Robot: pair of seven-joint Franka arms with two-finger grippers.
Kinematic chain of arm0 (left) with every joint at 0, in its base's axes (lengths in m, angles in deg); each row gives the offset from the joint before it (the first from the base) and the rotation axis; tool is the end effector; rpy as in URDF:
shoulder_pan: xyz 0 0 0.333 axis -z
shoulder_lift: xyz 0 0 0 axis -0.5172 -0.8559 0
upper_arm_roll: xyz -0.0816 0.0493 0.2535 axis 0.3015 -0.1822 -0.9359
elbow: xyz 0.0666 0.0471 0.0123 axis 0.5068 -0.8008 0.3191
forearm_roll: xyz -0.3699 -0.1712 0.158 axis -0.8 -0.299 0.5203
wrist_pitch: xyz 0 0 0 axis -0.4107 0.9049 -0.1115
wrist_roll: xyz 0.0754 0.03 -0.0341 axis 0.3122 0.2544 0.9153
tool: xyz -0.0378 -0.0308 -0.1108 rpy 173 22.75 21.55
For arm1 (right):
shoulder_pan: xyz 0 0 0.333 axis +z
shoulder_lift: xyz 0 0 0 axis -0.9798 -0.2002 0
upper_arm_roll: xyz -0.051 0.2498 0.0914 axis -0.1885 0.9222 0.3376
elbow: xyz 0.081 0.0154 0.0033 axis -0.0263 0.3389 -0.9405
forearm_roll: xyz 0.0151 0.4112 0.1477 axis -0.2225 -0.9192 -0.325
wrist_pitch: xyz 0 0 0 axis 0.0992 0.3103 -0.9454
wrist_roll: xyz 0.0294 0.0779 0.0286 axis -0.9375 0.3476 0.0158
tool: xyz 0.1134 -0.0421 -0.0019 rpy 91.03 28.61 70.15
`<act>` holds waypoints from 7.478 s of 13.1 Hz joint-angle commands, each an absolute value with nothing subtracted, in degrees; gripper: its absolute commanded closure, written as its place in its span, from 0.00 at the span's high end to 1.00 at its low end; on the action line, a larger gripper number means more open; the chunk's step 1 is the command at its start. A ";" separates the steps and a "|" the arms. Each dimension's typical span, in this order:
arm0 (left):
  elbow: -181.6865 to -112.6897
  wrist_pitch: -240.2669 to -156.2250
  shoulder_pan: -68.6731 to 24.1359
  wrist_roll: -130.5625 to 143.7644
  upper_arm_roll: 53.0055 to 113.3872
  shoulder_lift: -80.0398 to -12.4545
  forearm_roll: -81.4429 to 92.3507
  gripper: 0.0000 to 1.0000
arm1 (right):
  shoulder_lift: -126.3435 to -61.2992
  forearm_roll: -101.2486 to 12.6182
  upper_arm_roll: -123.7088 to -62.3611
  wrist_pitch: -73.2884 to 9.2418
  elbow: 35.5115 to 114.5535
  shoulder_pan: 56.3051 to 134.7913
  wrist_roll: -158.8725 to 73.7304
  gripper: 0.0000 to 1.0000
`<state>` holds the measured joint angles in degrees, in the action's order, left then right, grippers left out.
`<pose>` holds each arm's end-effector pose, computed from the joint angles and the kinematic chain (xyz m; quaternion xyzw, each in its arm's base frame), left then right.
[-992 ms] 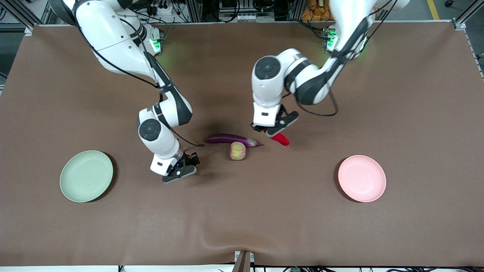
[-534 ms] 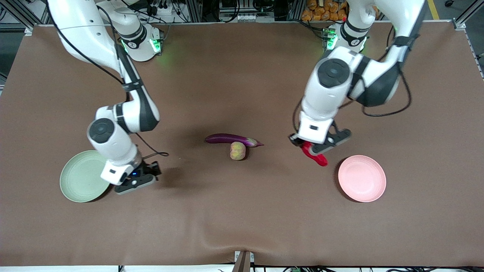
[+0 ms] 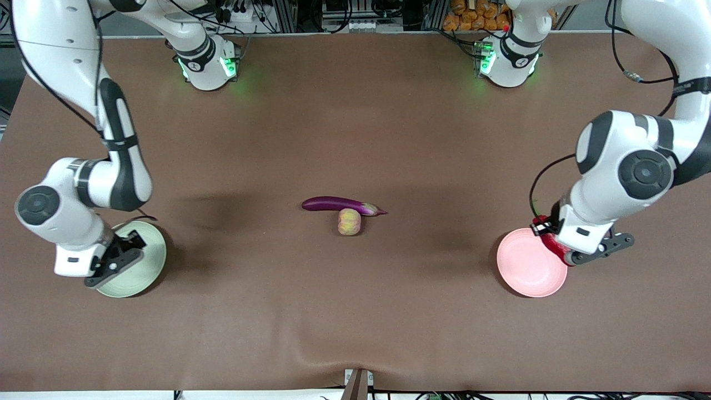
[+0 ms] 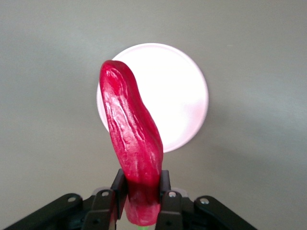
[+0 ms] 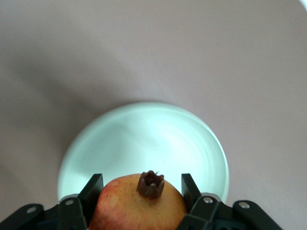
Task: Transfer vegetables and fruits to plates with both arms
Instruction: 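Carry the pomegranate and chili to the green and pink plates with both grippers, then open both grippers to release the pomegranate and chili onto the plates, then reach the eggplant with the left gripper while the right gripper reaches the apple, then lift the eggplant with the left gripper while the right gripper grasps the apple, then lower the eggplant onto the pink plate while the right gripper lifts the apple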
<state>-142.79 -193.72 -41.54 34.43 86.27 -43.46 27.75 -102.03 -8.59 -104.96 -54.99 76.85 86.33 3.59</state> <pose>0.6699 -0.0956 0.3092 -0.9850 -0.1658 0.0174 0.0448 0.6810 -0.1053 0.1964 0.9233 0.3721 0.0203 0.0928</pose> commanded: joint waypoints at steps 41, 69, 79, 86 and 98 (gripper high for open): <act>-147.06 -208.08 -29.41 93.62 100.03 -58.15 35.45 1.00 | -112.36 -77.03 -102.88 -18.36 56.17 88.31 -79.59 1.00; -144.84 -221.29 -14.15 120.67 92.64 -63.45 37.38 0.00 | -115.53 -78.92 -102.09 -34.79 60.47 107.80 -85.40 1.00; -148.99 -199.57 -33.67 72.20 101.08 -50.95 36.68 0.00 | -116.50 -79.27 -102.09 -40.23 65.65 115.18 -85.48 1.00; -146.44 -198.24 -46.68 33.51 100.82 -51.03 37.21 0.00 | -117.81 -86.29 -101.82 -41.03 67.07 116.85 -88.65 1.00; -132.05 -200.70 -54.00 14.30 100.29 -65.79 39.14 0.00 | -119.76 -92.99 -101.91 -49.03 65.48 120.47 -87.68 0.54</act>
